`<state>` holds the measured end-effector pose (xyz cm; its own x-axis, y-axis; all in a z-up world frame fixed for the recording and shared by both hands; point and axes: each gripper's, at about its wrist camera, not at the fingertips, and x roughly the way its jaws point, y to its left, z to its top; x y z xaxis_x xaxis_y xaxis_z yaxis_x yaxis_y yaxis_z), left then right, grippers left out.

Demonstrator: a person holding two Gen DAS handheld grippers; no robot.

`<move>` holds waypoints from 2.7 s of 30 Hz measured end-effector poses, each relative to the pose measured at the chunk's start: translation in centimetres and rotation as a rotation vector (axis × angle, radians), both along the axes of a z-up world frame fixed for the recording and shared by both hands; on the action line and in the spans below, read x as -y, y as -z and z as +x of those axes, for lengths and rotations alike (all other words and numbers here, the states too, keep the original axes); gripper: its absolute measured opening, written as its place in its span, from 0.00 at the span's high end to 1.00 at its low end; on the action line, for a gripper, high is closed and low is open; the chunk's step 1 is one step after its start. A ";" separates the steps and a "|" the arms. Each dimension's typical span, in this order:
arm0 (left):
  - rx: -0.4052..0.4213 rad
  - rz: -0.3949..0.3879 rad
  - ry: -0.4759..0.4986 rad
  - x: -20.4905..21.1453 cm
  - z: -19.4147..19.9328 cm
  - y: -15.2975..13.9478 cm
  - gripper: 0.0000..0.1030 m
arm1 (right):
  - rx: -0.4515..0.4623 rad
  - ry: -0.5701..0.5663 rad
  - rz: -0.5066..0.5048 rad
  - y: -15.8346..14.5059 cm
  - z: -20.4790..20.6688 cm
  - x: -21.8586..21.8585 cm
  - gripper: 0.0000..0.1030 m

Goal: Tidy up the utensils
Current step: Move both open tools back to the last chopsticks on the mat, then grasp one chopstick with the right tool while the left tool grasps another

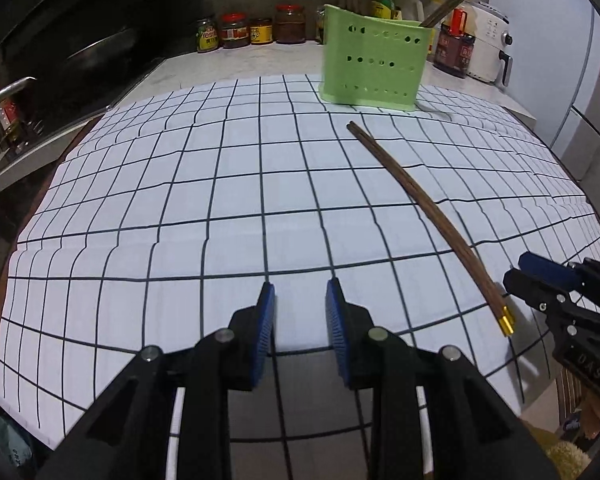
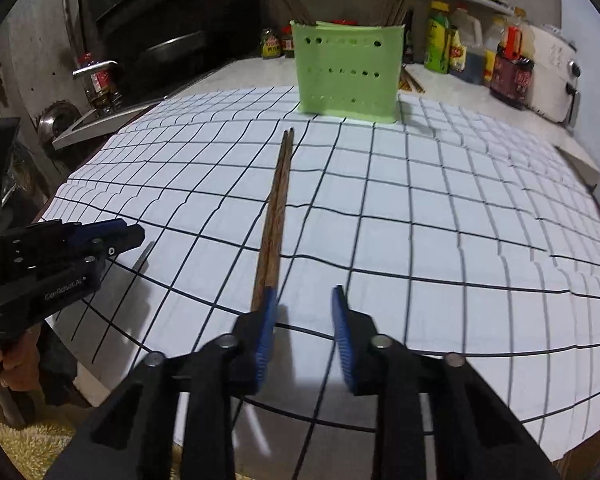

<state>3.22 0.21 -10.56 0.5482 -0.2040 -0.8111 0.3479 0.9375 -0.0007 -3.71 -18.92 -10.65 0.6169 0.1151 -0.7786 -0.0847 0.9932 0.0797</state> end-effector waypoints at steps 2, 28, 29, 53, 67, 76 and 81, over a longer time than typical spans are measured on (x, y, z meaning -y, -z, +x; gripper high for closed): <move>-0.005 -0.002 -0.001 0.0 0.2 0.0 0.74 | -0.008 -0.017 0.016 0.0 0.2 -0.2 0.85; -0.053 -0.040 0.032 1.9 1.0 -0.2 0.74 | -0.036 -0.041 0.018 0.8 2.4 -0.4 0.93; -0.060 -0.047 0.040 2.1 1.1 -0.2 0.74 | -0.034 -0.023 0.022 0.8 2.2 0.1 0.93; -0.126 -0.074 0.081 8.3 1.4 0.3 0.58 | -0.024 0.146 0.051 1.1 -1.1 7.1 0.88; -0.046 0.104 0.131 11.3 0.1 0.4 0.60 | -0.029 0.125 0.025 0.9 -1.7 6.3 0.75; -0.022 0.154 0.119 8.3 0.3 0.3 0.93 | -0.028 0.112 0.002 1.0 -1.3 5.1 0.93; -0.041 0.134 0.124 5.9 1.4 0.2 0.93 | -0.028 0.120 0.001 1.0 -0.3 4.7 0.93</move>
